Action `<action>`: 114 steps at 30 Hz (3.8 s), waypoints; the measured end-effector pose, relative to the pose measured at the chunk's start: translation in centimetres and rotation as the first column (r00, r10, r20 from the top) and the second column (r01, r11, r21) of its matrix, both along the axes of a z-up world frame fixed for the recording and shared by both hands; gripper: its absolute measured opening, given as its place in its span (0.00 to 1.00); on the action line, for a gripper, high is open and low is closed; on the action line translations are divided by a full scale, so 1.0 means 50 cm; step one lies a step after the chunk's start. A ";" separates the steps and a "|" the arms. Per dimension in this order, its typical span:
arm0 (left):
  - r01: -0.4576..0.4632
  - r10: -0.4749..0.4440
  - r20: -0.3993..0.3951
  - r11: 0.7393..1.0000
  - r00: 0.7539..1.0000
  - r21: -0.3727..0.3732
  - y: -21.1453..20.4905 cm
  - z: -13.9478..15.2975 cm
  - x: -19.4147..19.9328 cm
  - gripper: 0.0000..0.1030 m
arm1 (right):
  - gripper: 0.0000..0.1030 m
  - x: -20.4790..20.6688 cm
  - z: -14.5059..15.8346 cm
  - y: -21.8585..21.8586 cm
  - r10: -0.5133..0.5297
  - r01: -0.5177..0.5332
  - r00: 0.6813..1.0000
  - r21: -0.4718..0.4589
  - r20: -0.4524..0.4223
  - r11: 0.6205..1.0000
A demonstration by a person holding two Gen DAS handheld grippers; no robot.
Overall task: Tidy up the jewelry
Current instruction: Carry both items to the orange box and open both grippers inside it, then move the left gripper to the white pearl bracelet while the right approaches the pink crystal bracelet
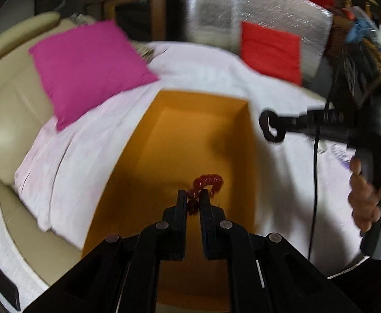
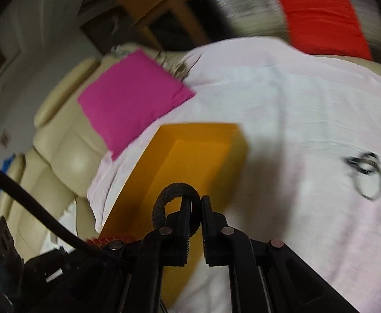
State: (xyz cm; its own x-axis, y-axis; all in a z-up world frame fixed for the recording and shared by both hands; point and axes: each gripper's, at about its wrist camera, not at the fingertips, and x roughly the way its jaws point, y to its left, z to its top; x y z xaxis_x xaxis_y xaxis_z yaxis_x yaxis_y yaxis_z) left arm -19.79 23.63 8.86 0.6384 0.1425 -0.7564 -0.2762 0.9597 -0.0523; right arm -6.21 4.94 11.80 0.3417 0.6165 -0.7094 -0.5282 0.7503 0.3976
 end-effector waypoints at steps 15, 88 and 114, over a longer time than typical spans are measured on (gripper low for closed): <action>-0.033 0.033 -0.006 0.999 0.999 0.017 0.003 -0.021 0.002 0.47 | 0.52 0.037 -0.031 -0.005 -0.096 0.096 0.995 0.001 -0.002 0.995; 0.775 -0.759 -0.156 0.620 0.632 0.121 -0.695 -0.129 0.499 0.06 | 0.49 0.144 -0.151 -0.819 -0.546 0.661 0.713 0.159 -0.441 0.734; 0.719 -0.666 -0.271 0.639 0.695 0.273 -0.730 -0.165 0.575 0.20 | 0.49 0.136 -0.163 -0.876 -0.610 0.740 0.635 0.147 -0.473 0.656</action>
State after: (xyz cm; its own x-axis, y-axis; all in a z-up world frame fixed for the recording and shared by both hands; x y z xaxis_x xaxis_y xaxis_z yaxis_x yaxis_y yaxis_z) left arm 8.97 -12.84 0.62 0.5529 -0.0435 -0.8321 0.4987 0.8173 0.2886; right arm 0.62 -38.87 3.67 0.5166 0.5111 -0.6869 0.3072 0.6382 0.7059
